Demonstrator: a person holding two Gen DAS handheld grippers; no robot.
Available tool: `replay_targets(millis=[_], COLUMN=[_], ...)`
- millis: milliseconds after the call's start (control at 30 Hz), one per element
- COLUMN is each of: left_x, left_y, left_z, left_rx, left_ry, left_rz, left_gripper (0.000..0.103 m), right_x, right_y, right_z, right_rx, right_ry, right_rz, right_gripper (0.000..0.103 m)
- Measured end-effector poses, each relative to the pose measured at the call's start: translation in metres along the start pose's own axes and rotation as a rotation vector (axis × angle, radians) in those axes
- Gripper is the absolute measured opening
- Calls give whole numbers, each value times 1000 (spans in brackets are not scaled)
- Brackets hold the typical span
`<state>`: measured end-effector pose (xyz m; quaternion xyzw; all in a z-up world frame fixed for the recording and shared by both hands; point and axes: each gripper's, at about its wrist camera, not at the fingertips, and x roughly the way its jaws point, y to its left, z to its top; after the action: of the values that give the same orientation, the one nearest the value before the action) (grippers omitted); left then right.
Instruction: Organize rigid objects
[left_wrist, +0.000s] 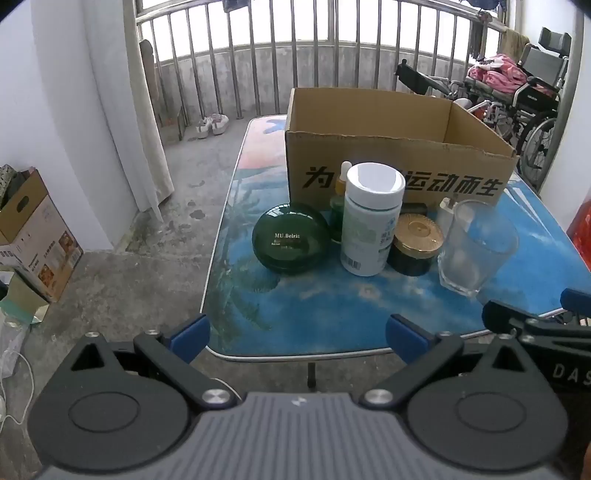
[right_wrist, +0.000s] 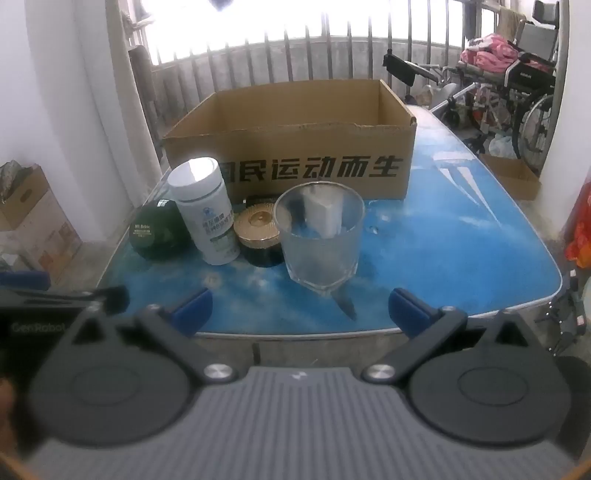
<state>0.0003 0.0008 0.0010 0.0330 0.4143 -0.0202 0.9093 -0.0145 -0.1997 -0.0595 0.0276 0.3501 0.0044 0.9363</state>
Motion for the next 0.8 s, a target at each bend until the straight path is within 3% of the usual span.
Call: replay_targets(millis=[800], left_x=[0], left_y=[-2], left_z=[0], left_rx=[-1], left_ry=[-9], left_rz=[-7], left_gripper=[102], right_x=[-3], right_y=[-2], right_z=[1], right_rx=[11], right_ry=[-3], right_rz=[-2], right_gripper=[102])
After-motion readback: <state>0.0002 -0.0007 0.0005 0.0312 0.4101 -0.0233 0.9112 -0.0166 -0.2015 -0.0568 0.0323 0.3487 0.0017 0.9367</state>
